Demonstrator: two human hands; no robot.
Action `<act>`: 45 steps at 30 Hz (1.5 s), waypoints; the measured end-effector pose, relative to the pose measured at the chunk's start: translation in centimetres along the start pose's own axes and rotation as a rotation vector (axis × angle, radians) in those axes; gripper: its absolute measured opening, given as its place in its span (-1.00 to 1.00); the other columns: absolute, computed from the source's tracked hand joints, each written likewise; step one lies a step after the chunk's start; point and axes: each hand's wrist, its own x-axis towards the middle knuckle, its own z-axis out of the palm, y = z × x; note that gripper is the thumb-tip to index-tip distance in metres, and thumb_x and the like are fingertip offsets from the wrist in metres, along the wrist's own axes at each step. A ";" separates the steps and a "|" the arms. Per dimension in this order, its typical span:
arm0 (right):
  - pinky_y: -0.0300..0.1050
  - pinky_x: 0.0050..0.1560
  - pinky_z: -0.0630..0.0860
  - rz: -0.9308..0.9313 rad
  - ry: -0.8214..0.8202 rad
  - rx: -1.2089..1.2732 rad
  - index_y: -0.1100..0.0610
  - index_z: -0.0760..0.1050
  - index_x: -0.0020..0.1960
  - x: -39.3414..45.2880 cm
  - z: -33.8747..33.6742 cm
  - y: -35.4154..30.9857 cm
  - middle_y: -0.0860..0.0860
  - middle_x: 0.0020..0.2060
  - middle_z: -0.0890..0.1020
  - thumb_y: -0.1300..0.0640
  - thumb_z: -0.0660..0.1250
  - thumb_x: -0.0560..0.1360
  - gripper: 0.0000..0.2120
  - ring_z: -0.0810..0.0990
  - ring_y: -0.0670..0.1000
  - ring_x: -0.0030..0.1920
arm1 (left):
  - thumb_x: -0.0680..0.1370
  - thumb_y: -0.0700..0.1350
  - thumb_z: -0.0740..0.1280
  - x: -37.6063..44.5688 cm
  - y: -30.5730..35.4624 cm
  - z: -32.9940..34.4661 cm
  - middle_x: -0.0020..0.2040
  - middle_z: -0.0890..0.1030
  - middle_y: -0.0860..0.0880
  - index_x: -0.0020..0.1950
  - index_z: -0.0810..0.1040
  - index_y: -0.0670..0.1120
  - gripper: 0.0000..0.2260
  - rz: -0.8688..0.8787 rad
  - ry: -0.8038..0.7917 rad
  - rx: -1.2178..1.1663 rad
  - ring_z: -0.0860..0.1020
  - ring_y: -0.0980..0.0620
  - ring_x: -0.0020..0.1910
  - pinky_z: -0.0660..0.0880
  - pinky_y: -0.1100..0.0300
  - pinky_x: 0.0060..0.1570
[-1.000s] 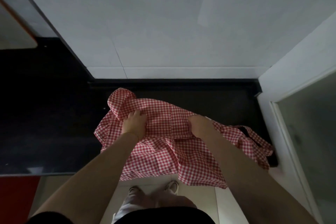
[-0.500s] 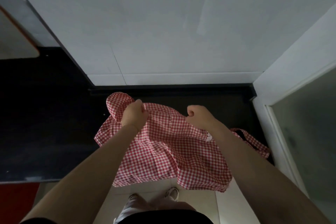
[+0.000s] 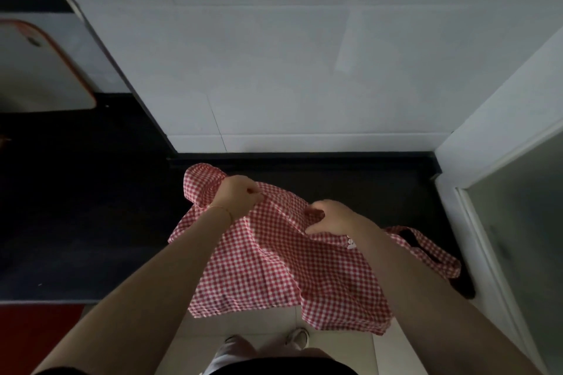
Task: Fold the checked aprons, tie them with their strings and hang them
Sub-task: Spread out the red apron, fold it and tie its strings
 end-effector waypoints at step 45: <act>-0.05 -0.11 0.67 0.187 0.111 0.385 0.20 0.48 0.27 -2.8 -6.0 0.9 0.17 0.14 0.57 0.16 0.38 0.57 -0.70 0.67 0.12 -0.01 | 0.61 -0.04 0.26 0.3 -2.6 -0.8 0.07 0.66 -0.14 0.21 0.64 -0.12 -0.72 -0.274 -0.102 0.188 0.62 -0.11 0.00 0.55 0.08 0.13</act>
